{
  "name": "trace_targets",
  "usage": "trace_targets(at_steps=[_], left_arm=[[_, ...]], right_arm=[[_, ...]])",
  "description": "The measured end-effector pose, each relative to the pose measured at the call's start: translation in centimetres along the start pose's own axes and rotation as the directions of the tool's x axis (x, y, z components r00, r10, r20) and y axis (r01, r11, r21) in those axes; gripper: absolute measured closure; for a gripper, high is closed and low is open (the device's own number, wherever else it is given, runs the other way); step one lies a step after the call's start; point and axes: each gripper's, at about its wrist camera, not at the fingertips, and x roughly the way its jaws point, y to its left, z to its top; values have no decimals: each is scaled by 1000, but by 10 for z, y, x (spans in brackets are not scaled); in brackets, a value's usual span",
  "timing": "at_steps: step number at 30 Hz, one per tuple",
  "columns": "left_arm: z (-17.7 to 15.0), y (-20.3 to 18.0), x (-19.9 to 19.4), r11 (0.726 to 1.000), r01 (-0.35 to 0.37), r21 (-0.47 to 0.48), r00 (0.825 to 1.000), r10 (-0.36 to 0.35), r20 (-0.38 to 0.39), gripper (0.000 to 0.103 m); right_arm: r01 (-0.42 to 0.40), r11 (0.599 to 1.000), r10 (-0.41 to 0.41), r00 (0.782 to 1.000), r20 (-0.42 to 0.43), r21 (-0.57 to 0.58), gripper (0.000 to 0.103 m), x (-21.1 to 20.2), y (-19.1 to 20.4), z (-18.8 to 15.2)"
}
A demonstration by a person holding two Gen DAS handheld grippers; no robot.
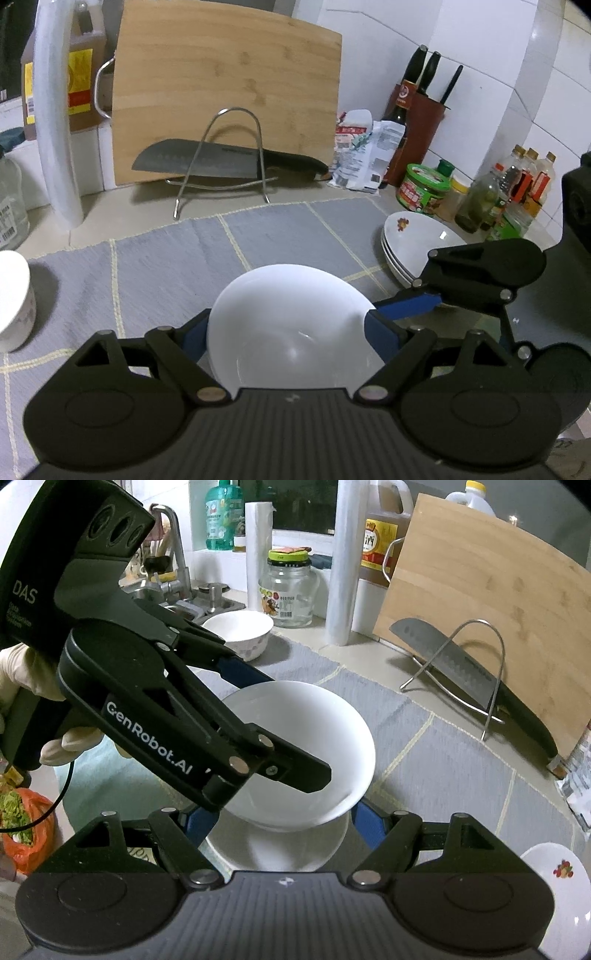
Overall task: Organize plates and bowls
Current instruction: 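Lower the white bowl onto the plate stack and open both tools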
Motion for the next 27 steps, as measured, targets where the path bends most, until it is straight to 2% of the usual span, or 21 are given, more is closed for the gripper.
trace_targets(at_steps=[27], left_arm=[[-19,-3,13,1000,16,-16,998,-17,-57,17]], right_arm=[[-35,999,36,997,-70,11,21,6,2,-11]])
